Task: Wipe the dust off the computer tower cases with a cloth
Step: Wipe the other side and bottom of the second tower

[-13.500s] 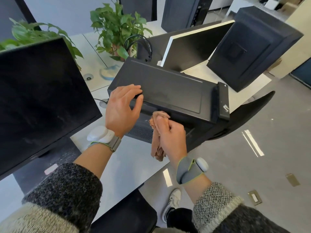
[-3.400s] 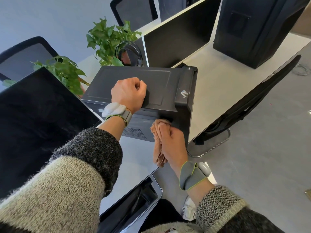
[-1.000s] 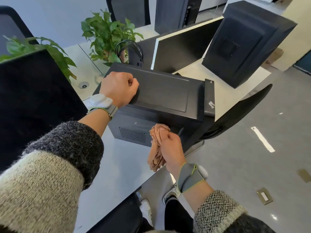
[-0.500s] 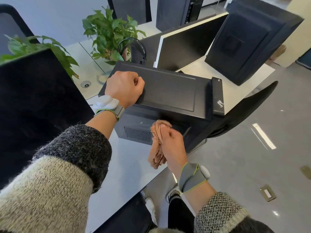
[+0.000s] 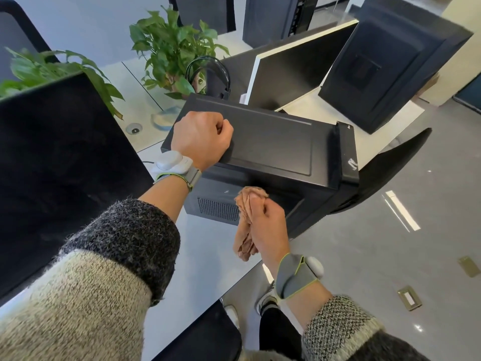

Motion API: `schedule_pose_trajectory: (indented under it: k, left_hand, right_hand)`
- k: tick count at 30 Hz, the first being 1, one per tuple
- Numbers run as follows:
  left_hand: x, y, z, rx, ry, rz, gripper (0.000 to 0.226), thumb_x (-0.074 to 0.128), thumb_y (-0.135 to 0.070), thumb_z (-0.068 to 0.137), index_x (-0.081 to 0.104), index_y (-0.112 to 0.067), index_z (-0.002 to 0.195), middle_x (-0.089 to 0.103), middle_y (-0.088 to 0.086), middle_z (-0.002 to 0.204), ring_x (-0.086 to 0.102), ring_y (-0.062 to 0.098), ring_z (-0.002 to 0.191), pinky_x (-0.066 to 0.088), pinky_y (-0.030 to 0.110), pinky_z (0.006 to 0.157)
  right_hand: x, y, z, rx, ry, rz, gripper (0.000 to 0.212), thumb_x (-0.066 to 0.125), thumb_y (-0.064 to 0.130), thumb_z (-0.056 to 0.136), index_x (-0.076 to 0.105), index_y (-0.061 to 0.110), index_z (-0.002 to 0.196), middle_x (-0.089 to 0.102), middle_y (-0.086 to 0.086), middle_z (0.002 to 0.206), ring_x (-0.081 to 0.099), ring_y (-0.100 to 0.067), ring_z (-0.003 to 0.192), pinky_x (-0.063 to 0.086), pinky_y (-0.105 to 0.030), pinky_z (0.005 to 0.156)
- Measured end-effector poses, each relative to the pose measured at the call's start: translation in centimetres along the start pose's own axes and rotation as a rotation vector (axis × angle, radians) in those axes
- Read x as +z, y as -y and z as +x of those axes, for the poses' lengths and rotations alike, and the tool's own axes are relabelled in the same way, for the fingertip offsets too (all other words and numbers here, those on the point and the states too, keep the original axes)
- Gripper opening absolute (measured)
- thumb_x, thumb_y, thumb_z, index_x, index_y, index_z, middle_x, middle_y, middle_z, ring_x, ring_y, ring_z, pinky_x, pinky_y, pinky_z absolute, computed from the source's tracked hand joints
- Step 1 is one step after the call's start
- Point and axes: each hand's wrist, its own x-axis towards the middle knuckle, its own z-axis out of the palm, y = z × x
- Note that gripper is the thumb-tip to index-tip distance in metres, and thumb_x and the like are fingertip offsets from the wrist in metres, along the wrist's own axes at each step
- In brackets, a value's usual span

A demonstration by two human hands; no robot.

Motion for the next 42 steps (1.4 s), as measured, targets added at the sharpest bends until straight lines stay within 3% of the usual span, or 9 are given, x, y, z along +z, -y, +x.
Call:
schedule_pose_trajectory:
  k: [4,10,17,20,26,30,34,37,42]
  left_hand:
    - [-0.1,-0.1,-0.2,-0.012,0.005,-0.002,0.044,0.05,-0.038,0.095,0.043,-0.016,0.057,0.041,-0.002,0.051,0.047,0.03,0.054,0.035,0.032,0.055]
    - [-1.1,0.3,0.8,-0.095,0.044,-0.209,0.044,0.055,-0.037,0.092,0.052,-0.004,0.063,0.051,0.017,0.059,0.052,0.034,0.062,0.045,0.04,0.058]
    - [-2.0,1.7,0.6,-0.037,0.021,0.053,0.042,0.05,-0.04,0.091,0.042,-0.017,0.057,0.038,-0.003,0.051,0.052,0.034,0.06,0.042,0.034,0.056]
    - [-1.9,2.6,0.1,-0.036,0.002,0.164,0.038,0.051,-0.034,0.093,0.047,-0.014,0.061,0.036,-0.004,0.052,0.048,0.034,0.058,0.023,0.028,0.05]
    - [-1.4,1.8,0.2,-0.14,-0.045,0.215,0.037,0.05,-0.033,0.091,0.05,-0.012,0.061,0.038,0.0,0.052,0.039,0.029,0.053,0.016,0.03,0.051]
    - [-1.9,2.5,0.3,-0.151,0.006,0.056,0.039,0.051,-0.034,0.091,0.048,-0.01,0.061,0.04,0.002,0.053,0.045,0.028,0.057,0.031,0.032,0.049]
    - [-2.5,3.3,1.7,-0.283,-0.006,-0.143,0.039,0.056,-0.035,0.086,0.061,-0.002,0.067,0.056,0.018,0.063,0.051,0.028,0.061,0.051,0.043,0.063]
    - [-3.0,4.6,2.8,-0.183,0.101,-0.1,0.04,0.057,-0.036,0.088,0.061,-0.004,0.065,0.06,0.019,0.064,0.06,0.037,0.068,0.055,0.043,0.067]
    - [-1.7,4.9,1.5,-0.079,0.062,0.051,0.042,0.049,-0.036,0.09,0.033,-0.014,0.058,0.035,0.001,0.05,0.049,0.04,0.059,0.048,0.04,0.055]
  right_hand:
    - [0.6,-0.8,0.3,0.157,0.065,-0.008,0.038,0.051,0.035,0.11,0.076,0.017,0.087,0.078,-0.005,0.085,0.075,-0.029,0.09,0.061,-0.043,0.086]
    - [0.8,1.1,-0.1,0.016,0.071,0.039,0.038,0.051,0.037,0.108,0.073,0.016,0.086,0.071,-0.004,0.076,0.062,-0.007,0.063,0.054,-0.03,0.056]
    - [2.3,-0.1,0.4,0.18,0.122,0.077,0.039,0.053,0.032,0.11,0.08,0.01,0.092,0.08,-0.012,0.089,0.077,-0.029,0.086,0.061,-0.047,0.081]
    - [2.3,0.8,0.3,0.124,0.124,0.132,0.04,0.052,0.034,0.109,0.078,0.009,0.091,0.077,-0.022,0.087,0.074,-0.032,0.076,0.059,-0.046,0.067]
    - [2.6,-0.1,0.9,0.123,0.18,0.106,0.037,0.053,0.035,0.11,0.076,0.016,0.088,0.076,0.004,0.072,0.07,-0.009,0.068,0.053,-0.025,0.062]
    - [3.7,0.4,0.8,0.216,0.198,0.214,0.037,0.053,0.031,0.111,0.079,0.014,0.091,0.082,-0.005,0.094,0.077,-0.03,0.101,0.06,-0.043,0.093]
    - [3.8,1.1,0.7,0.133,0.188,0.193,0.037,0.053,0.035,0.11,0.079,0.01,0.099,0.079,-0.013,0.09,0.077,-0.029,0.081,0.061,-0.043,0.069]
    - [4.4,0.3,0.7,0.211,0.193,0.197,0.039,0.052,0.031,0.111,0.078,0.007,0.095,0.08,-0.002,0.092,0.074,-0.019,0.09,0.059,-0.03,0.08]
    - [4.8,1.3,0.6,0.217,0.233,0.271,0.041,0.054,0.034,0.109,0.074,0.0,0.095,0.077,-0.021,0.105,0.071,-0.024,0.083,0.057,-0.063,0.09]
